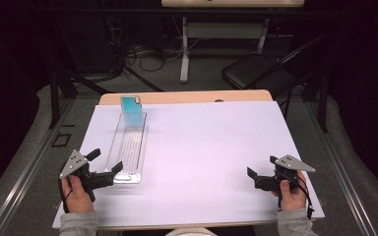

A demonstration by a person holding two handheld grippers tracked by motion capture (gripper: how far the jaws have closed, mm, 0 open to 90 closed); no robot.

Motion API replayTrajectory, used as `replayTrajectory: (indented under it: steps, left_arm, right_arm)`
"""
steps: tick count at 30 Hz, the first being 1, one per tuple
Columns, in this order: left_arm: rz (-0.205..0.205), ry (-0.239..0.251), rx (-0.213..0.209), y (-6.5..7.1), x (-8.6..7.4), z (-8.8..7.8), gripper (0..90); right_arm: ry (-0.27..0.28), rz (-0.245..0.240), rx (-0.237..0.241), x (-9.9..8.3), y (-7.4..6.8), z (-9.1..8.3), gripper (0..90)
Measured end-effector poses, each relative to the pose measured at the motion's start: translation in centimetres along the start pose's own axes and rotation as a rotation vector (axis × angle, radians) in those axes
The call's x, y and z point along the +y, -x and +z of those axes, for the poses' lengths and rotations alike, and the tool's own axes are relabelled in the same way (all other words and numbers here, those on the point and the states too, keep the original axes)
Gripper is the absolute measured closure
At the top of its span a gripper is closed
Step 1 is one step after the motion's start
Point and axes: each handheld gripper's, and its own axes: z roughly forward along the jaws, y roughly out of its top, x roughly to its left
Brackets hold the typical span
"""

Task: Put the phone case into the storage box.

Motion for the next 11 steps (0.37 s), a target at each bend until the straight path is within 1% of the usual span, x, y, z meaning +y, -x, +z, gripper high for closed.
replayTrajectory:
  steps: [11]
  left_arm:
    - [-0.027,0.006,0.02,-0.34,0.09,-0.09,0.3]
  right_arm:
    - [-0.009,0.016,0.001,-0.2,0.4,0.22,0.7]
